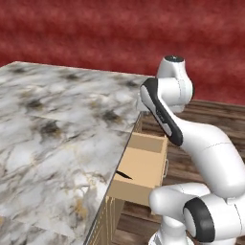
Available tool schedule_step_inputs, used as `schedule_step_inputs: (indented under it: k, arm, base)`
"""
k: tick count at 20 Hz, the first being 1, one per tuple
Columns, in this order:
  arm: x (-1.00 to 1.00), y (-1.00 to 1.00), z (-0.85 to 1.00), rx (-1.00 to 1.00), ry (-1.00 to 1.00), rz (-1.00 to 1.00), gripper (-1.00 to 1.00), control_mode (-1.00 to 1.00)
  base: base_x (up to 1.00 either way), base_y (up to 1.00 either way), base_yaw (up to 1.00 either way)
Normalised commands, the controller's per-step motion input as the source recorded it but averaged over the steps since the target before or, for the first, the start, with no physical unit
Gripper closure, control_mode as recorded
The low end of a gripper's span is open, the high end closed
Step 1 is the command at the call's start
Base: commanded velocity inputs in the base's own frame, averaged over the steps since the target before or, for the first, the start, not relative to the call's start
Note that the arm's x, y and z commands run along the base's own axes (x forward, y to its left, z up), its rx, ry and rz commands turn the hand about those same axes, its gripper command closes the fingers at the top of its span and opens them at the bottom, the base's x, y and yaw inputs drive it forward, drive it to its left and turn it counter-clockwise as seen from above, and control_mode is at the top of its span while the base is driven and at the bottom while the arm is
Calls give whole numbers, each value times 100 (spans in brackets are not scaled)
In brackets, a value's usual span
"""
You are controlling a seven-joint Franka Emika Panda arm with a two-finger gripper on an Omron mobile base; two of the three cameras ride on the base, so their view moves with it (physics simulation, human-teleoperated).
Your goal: Pick the dish brush from the drawer and place it on the counter.
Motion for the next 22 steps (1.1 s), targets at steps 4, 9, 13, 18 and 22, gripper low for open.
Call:
schedule_step_inputs:
  k: [4,9,13,18,22]
  arm:
    - [-1,6,-24,0,0,-48,-100,-100]
    - [0,-39,-47,0,0,-28,-100,-100]
    - [0,-43,-63,0,0,-24,-100,-100]
    - [0,-12,-68,0,7,-26,-100,-100]
    - [0,-1,-74,-1,16,-22,-100,-100]
  base:
    - [0,0,0]
    - [0,0,0]
    - [0,0,0]
    - [0,0,0]
    - [0,0,0]
